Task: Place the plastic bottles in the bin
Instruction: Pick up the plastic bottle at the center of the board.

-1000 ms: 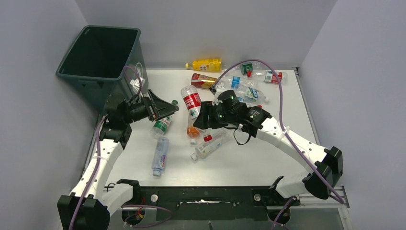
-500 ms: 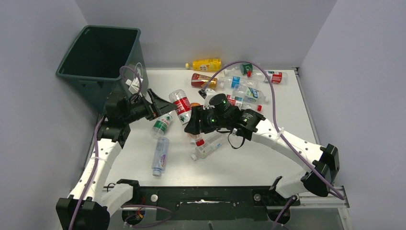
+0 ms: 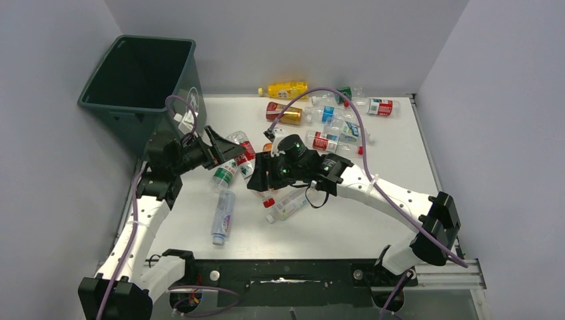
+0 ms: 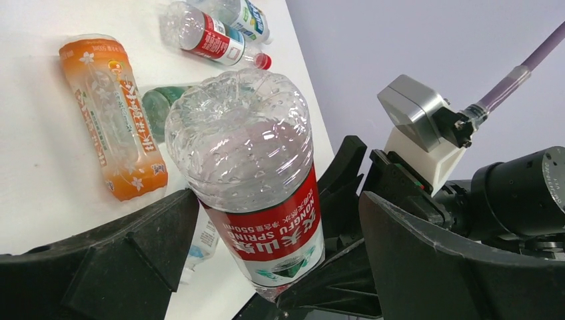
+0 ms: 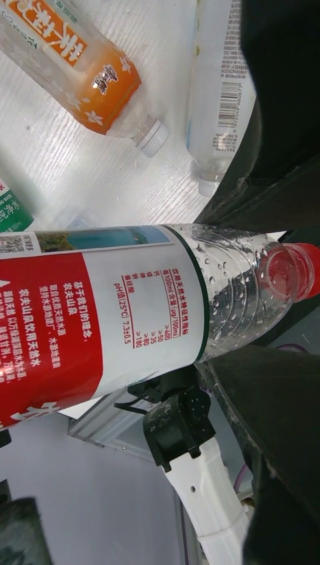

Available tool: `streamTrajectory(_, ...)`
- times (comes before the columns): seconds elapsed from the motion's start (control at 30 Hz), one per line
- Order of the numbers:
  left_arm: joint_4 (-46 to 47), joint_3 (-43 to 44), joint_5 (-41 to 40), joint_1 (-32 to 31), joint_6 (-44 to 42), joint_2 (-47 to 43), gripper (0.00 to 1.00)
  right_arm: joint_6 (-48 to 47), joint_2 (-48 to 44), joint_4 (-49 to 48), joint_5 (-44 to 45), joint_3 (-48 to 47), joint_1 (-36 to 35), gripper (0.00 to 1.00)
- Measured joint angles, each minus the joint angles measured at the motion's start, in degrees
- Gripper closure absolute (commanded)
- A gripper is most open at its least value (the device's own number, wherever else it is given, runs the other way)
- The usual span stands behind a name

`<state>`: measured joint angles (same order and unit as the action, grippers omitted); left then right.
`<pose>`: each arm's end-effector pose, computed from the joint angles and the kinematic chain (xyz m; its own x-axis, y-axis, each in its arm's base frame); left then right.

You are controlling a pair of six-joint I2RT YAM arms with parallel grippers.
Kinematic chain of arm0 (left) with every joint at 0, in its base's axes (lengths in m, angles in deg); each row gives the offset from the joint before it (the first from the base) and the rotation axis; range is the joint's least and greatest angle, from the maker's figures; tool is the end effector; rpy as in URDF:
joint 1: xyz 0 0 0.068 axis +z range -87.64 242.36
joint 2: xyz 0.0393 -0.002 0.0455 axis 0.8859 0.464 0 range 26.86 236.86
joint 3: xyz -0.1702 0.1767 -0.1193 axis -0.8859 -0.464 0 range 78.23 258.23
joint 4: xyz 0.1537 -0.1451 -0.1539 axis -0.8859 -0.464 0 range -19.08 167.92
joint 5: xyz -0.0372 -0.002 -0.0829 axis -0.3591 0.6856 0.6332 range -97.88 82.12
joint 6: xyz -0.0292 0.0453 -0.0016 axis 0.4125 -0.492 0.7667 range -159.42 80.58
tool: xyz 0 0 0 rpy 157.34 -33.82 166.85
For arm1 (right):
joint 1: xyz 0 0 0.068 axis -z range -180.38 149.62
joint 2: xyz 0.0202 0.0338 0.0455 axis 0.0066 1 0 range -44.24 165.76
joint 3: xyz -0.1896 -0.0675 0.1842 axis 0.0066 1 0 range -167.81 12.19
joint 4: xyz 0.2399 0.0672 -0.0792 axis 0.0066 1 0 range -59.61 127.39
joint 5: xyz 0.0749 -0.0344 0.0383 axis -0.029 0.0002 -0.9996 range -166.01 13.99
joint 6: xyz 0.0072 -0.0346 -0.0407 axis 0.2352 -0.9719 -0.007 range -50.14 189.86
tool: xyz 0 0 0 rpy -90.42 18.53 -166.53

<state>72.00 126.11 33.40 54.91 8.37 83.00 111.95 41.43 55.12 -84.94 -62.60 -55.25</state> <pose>0.2167 -0.0519 0.3322 -0.7051 -0.4692 -0.5317 0.3117 0.4685 -0.8267 0.1915 0.2818 0.3258 -0.8389 -0.0415 -0.5427 -0.4288 0.6645 0.6120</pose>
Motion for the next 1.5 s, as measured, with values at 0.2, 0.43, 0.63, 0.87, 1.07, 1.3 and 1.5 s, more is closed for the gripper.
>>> streamTrajectory(0.2, 0.44, -1.05, -0.15, -0.09, -0.02, 0.04, 0.16, 0.35, 0.20, -0.87, -0.31, -0.11, -0.35, 0.61)
streamTrajectory(0.43, 2.34, -2.25, -0.15, -0.09, -0.04, 1.07, 0.33, 0.28, 2.08, -1.09, -1.22, -3.04, -0.35, 0.61)
streamTrajectory(0.63, 3.04, -2.56, -0.11, -0.11, 0.09, 1.46, 0.44, 0.20, 2.73, -0.92, -1.18, -3.13, -0.35, 0.61)
streamTrajectory(0.87, 3.15, -2.58, -0.07, -0.11, 0.46, 1.77, 0.51, 0.20, 2.73, -0.85, -1.16, -3.13, -0.28, 0.62)
streamTrajectory(1.07, 3.17, -2.56, -0.09, -0.11, 0.66, 1.88, 0.51, 0.15, 2.73, -0.81, -1.18, -3.13, -0.24, 0.62)
streamTrajectory(1.3, 3.17, -2.56, -0.11, -0.11, 0.90, 1.88, 0.39, -0.04, 2.73, -0.83, -1.20, -3.13, -0.22, 0.63)
streamTrajectory(1.5, 3.13, -2.56, -0.31, -0.11, 0.96, 1.88, 0.27, -0.28, 2.73, -0.87, -1.51, -3.13, -0.20, 0.63)
